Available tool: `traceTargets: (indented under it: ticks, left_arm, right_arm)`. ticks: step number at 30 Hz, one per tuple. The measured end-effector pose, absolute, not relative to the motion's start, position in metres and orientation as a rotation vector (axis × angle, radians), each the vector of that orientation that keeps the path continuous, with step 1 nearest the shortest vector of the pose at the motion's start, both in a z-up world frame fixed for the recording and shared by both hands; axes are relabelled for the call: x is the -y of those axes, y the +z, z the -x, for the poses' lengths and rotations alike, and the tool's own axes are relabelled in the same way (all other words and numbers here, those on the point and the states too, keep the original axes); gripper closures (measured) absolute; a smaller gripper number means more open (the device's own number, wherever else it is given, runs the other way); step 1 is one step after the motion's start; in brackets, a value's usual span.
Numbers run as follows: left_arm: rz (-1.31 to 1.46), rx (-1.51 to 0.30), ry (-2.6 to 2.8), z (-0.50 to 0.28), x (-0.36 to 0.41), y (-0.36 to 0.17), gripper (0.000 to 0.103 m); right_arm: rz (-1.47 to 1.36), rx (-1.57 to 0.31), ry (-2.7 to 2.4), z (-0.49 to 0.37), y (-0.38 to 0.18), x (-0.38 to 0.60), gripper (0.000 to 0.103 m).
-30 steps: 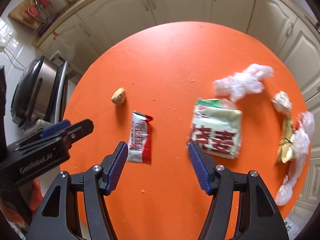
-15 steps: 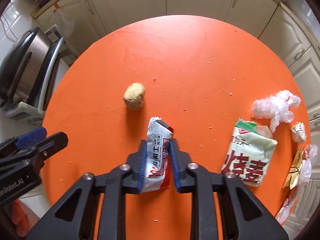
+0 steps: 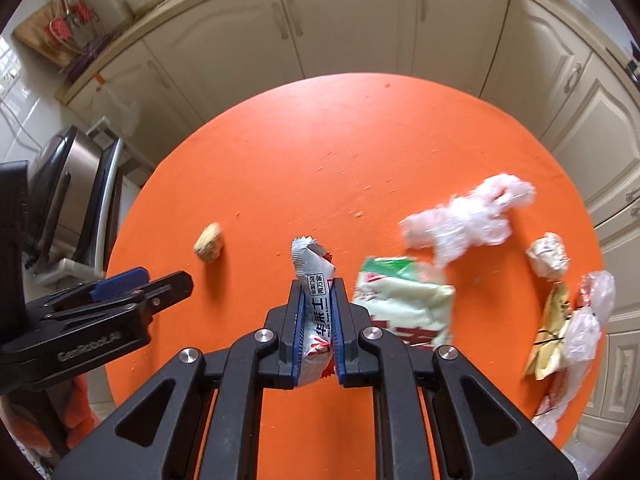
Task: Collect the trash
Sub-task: 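Grasp the small white-red wrapper with the right tool while the left tool grasps the bread piece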
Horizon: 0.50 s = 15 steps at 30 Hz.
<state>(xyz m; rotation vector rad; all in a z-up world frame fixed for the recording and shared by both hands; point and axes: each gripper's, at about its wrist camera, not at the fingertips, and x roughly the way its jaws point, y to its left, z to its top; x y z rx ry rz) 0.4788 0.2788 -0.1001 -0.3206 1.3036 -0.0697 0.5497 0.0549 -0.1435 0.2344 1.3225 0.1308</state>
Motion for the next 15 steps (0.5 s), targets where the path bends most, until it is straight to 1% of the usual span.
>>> traceTargets:
  ticks: [5,7,9,10,11,15]
  left_arm:
    - [0.356,-1.294,-0.084,-0.502,-0.271,-0.108,0.045]
    - [0.34,-1.294,-0.082,-0.509,-0.27,-0.115,0.048]
    - [0.329,-1.312,-0.085,-0.513,-0.267,-0.123,0.074]
    - [0.327,-1.291,-0.079,-0.512,-0.268,-0.121,0.08]
    - [0.344,-1.289,-0.103,-0.512,-0.269,-0.121,0.083]
    - [0.311,-1.254,-0.084,-0.509,-0.267,-0.116,0.083]
  right_arm:
    - [-0.277,-1.298,0.101,-0.551,-0.14,-0.022,0.092]
    - [-0.282,-1.292,0.095,-0.554,-0.14,-0.016,0.092]
    - [-0.289,-1.292,0.097,-0.558,-0.141,-0.014,0.092]
    - [-0.296,-1.293,0.101,-0.558,-0.142,-0.012,0.092]
    - [-0.303,-1.291,0.102,-0.559,-0.143,-0.01,0.092]
    - [-0.309,-1.289,0.098,-0.557,-0.143,-0.003,0.092]
